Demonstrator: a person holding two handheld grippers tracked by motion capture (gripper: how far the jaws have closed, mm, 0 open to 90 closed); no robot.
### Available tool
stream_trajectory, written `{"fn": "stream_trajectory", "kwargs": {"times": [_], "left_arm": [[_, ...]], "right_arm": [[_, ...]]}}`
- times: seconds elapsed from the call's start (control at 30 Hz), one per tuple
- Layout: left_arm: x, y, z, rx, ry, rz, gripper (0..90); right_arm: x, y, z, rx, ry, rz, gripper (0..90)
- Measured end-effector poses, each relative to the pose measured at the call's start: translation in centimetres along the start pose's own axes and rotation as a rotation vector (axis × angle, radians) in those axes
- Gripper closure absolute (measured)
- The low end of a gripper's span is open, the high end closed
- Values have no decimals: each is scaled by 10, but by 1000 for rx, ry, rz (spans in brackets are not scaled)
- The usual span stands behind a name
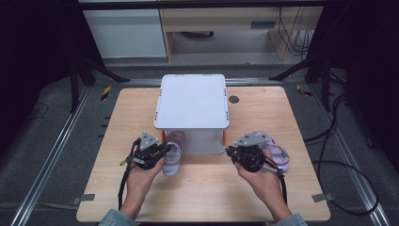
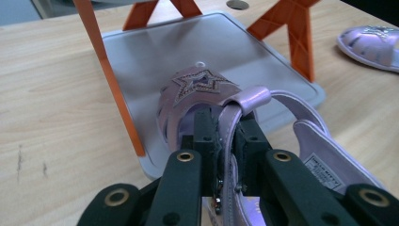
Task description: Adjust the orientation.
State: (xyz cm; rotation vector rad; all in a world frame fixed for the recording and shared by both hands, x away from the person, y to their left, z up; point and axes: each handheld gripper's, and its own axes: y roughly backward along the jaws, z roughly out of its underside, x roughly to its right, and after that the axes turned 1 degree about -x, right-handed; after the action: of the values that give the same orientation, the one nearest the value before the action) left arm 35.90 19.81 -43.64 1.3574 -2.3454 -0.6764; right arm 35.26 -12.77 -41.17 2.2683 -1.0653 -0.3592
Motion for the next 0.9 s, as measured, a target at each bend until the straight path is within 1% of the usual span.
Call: {"fn": "stream_trajectory", "kwargs": {"times": [0.07, 0.1, 0.13, 0.27, 0.3, 0.4, 0.47, 0.57, 0.6, 0.67, 0.7, 0.73, 0.8, 0.9], "left_arm": [[-1, -5, -1, 1, 2, -10, 808], [-2, -9, -1, 1, -8, -16, 808], [-2, -10, -1, 5, -8, -17, 808], [-5, -14, -1, 21, -4, -12, 807], [-5, -15, -1, 23, -7, -18, 808], [-5, -18, 0, 27, -14, -17, 808], [-5, -20, 0, 28, -23, -21, 808], [-5, -24, 2, 33, -21, -31, 809], [-5, -25, 2, 38, -15, -32, 809], [-5, -28, 4, 39, -18, -41, 809], [-4, -29, 5, 42, -25, -47, 809], [-3, -29, 5, 47, -24, -49, 810], [-2, -31, 7, 58, -22, -52, 810], [2, -34, 9, 60, -40, -65, 811]], "right_arm": [[2, 4, -10, 13, 1, -4, 841], [3, 6, -15, 17, -2, -5, 845], [4, 10, -24, 29, 4, -7, 849], [5, 19, -48, 61, 10, -23, 853], [5, 21, -54, 68, 17, -22, 853], [6, 22, -74, 78, 31, -19, 850], [9, 17, -85, 77, 46, -12, 840], [14, 8, -95, 73, 40, -4, 838], [15, 5, -98, 67, 43, 0, 838], [18, -3, -102, 51, 42, 5, 838], [18, -6, -103, 50, 46, 5, 838], [19, -10, -105, 46, 39, 0, 838], [19, -17, -107, 38, 49, -1, 835], [20, -23, -110, 40, 33, -5, 832]]}}
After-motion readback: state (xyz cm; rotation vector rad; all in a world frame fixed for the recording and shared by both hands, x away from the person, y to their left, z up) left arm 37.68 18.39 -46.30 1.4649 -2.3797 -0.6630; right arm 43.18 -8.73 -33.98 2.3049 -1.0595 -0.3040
